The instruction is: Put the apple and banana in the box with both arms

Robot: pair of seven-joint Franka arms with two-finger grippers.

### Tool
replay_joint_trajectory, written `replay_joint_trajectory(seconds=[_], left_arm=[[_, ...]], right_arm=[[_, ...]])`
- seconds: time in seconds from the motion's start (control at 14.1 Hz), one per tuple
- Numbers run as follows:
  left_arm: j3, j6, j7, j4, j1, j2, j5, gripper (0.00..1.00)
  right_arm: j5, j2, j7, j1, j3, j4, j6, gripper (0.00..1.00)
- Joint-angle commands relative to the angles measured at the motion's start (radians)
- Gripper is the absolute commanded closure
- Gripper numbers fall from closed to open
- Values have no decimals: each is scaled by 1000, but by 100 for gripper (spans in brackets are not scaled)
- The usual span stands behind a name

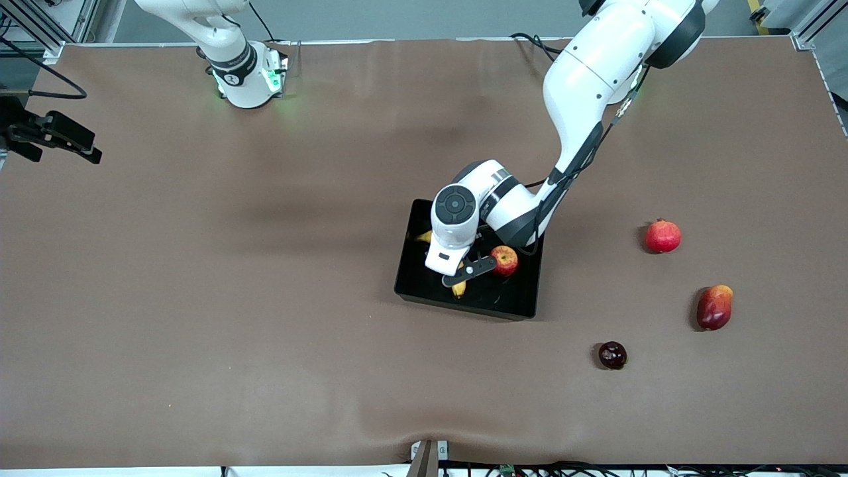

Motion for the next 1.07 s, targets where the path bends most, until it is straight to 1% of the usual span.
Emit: replay_joint_trajectory(seconds=[0.0,0.07,0.21,0.36,0.5,0.64,0.78,0.85,0.99], left_arm=[[4,-9,-13,13,3,-39,28,0],[4,-29,-13,13,7,-65,28,0],[4,-113,8,13,25,-130,27,0],[-11,-213,75,13,77,-213,-4,0],[-5,-282,140,13,100,-314,-45,0],[-8,-371,293,13,172,-422,-64,0],[-7,-449,438,11,264,-523,-122,0],[-8,-491,509,10,316,-563,-137,0],[-4,-549,664,8,385,-614,-141,0]], right_arm=[[-13,-4,12,8,-3,-5,8,0],[-13,-4,12,8,-3,-5,8,0],[-13,-4,12,6,-3,-5,8,0],[-13,-2,12,6,-3,-5,8,0],[-16,-2,12,9,-3,-5,8,0],[-16,-2,12,8,-3,-5,8,0],[-16,-2,12,6,-3,-5,8,0],[-16,-2,12,6,-3,-5,8,0],[-16,-4,12,6,-3,-5,8,0]])
